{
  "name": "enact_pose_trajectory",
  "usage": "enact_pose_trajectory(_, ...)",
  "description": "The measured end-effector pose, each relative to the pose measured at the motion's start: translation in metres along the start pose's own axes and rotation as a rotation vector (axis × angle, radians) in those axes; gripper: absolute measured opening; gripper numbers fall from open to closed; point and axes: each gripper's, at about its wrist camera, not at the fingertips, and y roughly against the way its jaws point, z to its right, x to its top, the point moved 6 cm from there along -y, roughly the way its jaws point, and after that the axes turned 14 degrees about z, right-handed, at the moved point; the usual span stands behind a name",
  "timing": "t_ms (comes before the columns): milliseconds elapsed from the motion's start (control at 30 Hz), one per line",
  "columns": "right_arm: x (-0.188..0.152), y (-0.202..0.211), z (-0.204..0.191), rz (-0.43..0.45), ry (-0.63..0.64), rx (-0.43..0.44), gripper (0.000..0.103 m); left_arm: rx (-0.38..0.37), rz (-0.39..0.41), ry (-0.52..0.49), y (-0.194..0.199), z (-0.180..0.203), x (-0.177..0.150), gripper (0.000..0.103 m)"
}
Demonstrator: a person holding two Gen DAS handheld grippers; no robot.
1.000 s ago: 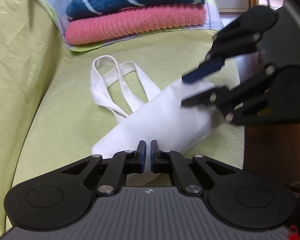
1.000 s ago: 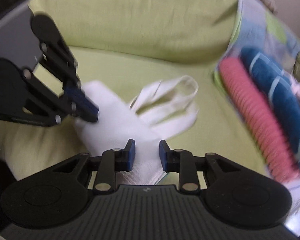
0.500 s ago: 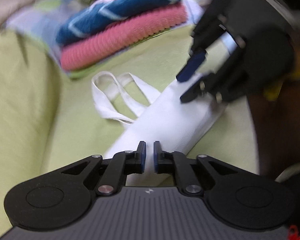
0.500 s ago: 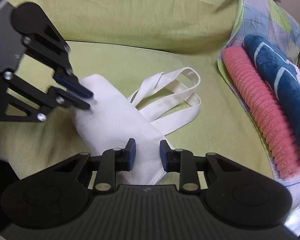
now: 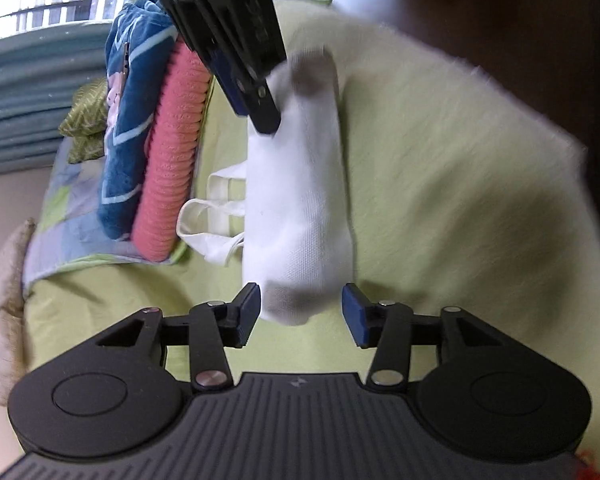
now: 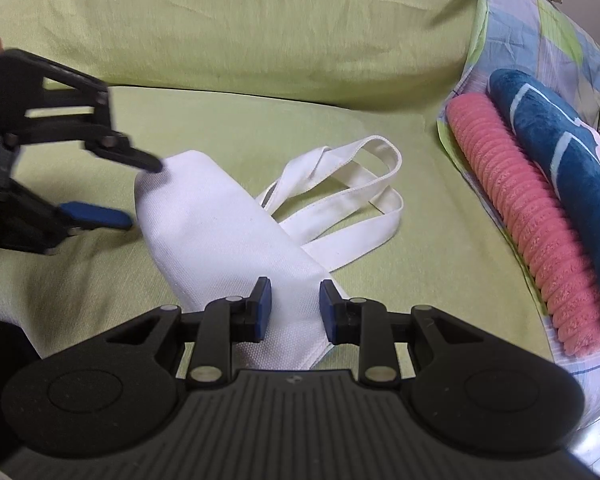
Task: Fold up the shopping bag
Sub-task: 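Grasp the rolled bag with the left gripper and lift it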
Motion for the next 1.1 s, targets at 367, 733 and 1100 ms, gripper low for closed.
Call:
enact_pose_trajectory(367,0.001,0.0,0.003,0.055,0.008,0.035,0.025,-0.124,0.005,0.102,-0.022,-0.016,-0.004,0.059)
enact_pose_trajectory(733,-0.009,0.006,-0.01,0.066,0.283,0.269,0.074,-0.153,-0.005,0.108,-0.02,-0.018,-0.004,0.059)
enact_pose_trajectory(1100,-0.041,-0.007,-0.034,0.151,0.813,0.137,0.056,-0.213,0.04,0.151,-0.02,-0.025,-0.01,0.059)
